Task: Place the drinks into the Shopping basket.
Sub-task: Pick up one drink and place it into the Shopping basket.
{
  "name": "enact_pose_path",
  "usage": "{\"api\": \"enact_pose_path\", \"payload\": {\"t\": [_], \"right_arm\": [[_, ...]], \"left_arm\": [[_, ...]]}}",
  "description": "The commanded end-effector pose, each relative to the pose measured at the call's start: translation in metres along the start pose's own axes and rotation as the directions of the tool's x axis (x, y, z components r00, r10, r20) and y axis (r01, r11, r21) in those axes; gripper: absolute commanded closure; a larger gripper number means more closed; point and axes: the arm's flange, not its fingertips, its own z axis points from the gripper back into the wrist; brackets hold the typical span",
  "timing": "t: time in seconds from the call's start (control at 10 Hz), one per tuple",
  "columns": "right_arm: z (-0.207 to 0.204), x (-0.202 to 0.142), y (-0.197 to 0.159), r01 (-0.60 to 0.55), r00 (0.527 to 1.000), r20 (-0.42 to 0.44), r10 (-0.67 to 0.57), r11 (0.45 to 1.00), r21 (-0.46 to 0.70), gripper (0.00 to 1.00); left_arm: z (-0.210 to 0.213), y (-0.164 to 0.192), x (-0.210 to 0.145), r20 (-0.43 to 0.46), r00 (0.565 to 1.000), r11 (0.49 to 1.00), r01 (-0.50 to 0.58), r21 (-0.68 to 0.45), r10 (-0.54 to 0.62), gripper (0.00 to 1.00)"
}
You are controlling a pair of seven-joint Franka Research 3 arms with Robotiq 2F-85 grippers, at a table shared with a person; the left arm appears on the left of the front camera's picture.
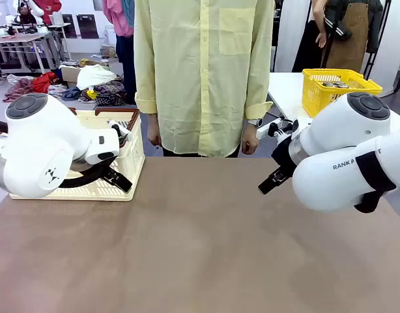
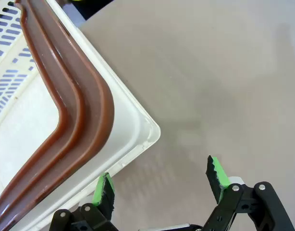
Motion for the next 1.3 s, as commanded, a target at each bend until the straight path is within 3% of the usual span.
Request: {"api": "enact_pose_path", "payload": {"t": [0.0,1.2], "right_arm": [[0.0000,0.0001,0.0000,0.000,1.000,0.000,0.000,1.000,0.000,0.00],[0.0000,0.0001,0.0000,0.000,1.000,0.000,0.000,1.000,0.000,0.00]], "left_arm": [[0.0003,0.0000,0.0004,0.002,1.000,1.000,0.000,0.001,0.000,0.00],[0.0003,0.0000,0.0004,0.002,1.000,1.000,0.000,0.001,0.000,0.00]]}}
